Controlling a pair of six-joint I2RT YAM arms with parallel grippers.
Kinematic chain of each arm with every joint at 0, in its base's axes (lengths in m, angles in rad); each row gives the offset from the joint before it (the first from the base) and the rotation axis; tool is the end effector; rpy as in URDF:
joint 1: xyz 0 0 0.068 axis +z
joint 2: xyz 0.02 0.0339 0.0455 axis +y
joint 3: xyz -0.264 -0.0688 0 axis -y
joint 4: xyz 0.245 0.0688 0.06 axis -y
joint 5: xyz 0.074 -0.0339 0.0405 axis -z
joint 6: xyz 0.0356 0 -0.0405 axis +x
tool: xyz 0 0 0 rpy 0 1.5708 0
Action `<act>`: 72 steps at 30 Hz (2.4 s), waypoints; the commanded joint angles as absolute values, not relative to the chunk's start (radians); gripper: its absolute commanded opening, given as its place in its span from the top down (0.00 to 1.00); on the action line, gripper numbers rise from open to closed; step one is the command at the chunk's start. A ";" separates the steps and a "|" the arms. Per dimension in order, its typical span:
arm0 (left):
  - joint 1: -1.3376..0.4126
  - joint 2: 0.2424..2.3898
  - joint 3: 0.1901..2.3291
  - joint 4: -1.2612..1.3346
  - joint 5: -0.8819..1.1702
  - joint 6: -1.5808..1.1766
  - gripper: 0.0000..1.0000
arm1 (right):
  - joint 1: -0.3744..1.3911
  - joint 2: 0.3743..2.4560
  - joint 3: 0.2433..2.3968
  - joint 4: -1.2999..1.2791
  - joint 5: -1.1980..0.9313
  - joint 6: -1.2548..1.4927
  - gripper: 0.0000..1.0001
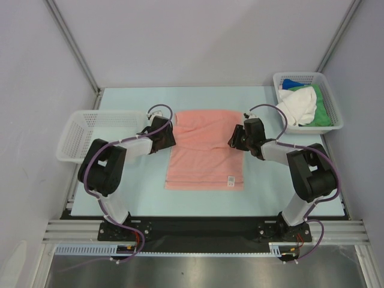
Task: Fold and stack the towels
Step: Fold the towel
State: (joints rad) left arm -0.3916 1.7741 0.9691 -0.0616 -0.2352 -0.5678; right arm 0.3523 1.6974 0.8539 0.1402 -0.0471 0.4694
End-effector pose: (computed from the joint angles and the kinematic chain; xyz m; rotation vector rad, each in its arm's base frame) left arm 0.3329 -0.1285 0.1543 -0.3161 2.3906 -0.1560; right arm 0.3229 0.1205 0.1614 0.1105 2.3176 0.4793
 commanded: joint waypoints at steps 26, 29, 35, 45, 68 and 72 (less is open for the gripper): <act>-0.359 1.789 1.022 0.020 -0.230 -0.520 0.56 | 0.325 1.677 0.874 0.244 -0.091 0.511 0.91; -0.360 1.793 1.031 -0.021 -0.268 -0.511 0.48 | 0.325 1.675 0.890 0.229 -0.097 0.511 0.92; -0.362 1.824 1.042 -0.029 -0.285 -0.502 0.44 | 0.324 1.658 0.923 0.186 -0.104 0.525 0.97; -0.362 1.847 1.055 -0.005 -0.224 -0.520 0.68 | 0.310 1.658 1.133 -0.081 -0.106 0.535 0.99; -0.534 1.500 1.019 -0.331 -0.258 -0.589 1.00 | 0.256 1.490 1.267 -0.635 0.000 0.393 0.97; -0.545 1.419 0.951 -0.371 -0.236 -0.584 1.00 | 0.264 1.413 1.158 -0.667 0.000 0.387 0.96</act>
State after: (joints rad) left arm -0.5457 1.4834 0.9913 -0.3115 -0.2245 -0.5682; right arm 0.2607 1.4693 1.2087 -0.5980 -0.0177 0.4156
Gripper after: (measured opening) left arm 0.022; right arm 0.046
